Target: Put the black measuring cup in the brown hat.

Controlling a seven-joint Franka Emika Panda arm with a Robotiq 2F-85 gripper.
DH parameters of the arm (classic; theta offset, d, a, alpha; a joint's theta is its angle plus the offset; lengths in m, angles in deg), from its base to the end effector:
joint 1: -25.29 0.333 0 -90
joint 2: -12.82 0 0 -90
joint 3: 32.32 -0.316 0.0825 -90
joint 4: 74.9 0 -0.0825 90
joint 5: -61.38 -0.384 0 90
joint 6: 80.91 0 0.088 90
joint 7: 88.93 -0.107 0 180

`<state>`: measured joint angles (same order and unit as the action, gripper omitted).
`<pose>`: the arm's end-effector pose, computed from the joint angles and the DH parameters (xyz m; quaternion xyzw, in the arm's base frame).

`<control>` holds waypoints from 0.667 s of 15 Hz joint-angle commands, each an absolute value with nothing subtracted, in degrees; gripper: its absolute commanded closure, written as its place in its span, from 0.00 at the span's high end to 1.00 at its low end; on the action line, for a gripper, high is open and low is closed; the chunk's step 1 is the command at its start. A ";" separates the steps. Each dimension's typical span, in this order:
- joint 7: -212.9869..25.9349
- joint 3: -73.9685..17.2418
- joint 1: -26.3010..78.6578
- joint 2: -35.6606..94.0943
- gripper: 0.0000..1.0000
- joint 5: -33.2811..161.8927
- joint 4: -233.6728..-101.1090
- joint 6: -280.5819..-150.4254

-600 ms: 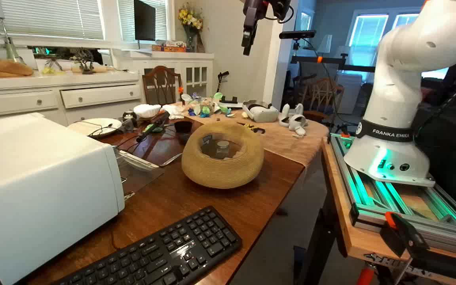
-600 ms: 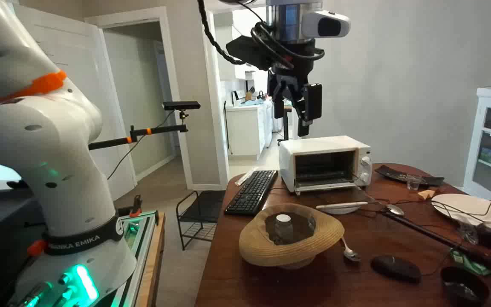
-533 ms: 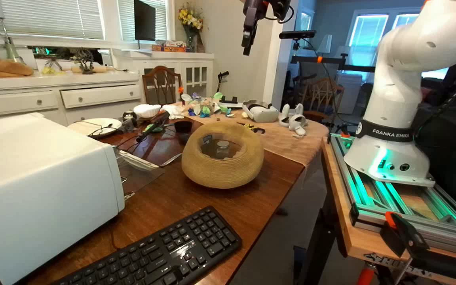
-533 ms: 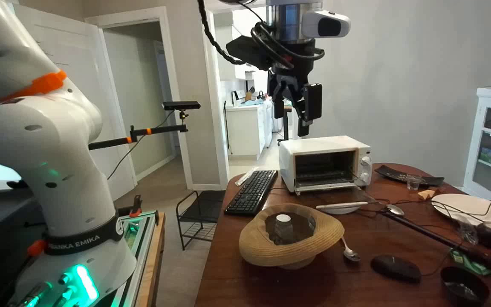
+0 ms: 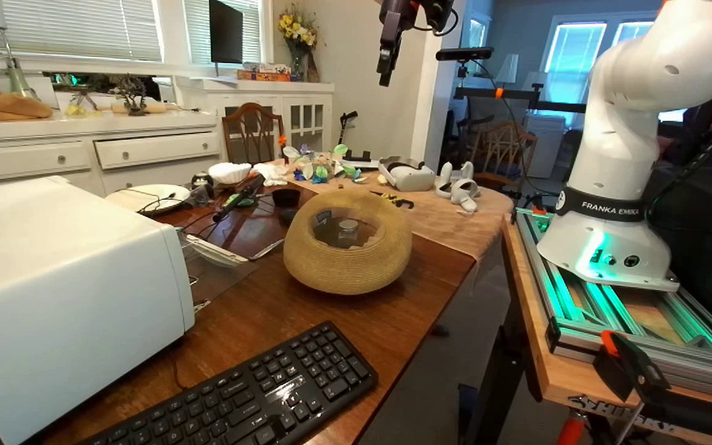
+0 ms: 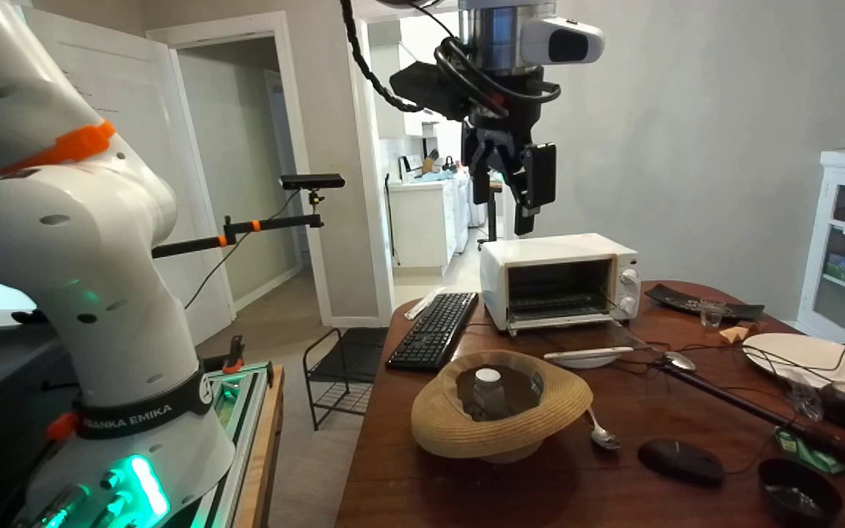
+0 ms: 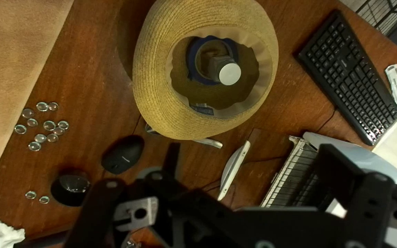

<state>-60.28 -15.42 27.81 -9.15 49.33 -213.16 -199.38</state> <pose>0.4215 -0.1011 0.4522 -0.9856 -0.0836 -0.0606 0.1340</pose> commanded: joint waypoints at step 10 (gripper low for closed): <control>-50.20 -21.54 21.79 28.87 1.00 63.10 -189.09 -227.00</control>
<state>-48.47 -18.84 24.18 17.88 57.30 -197.96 -220.75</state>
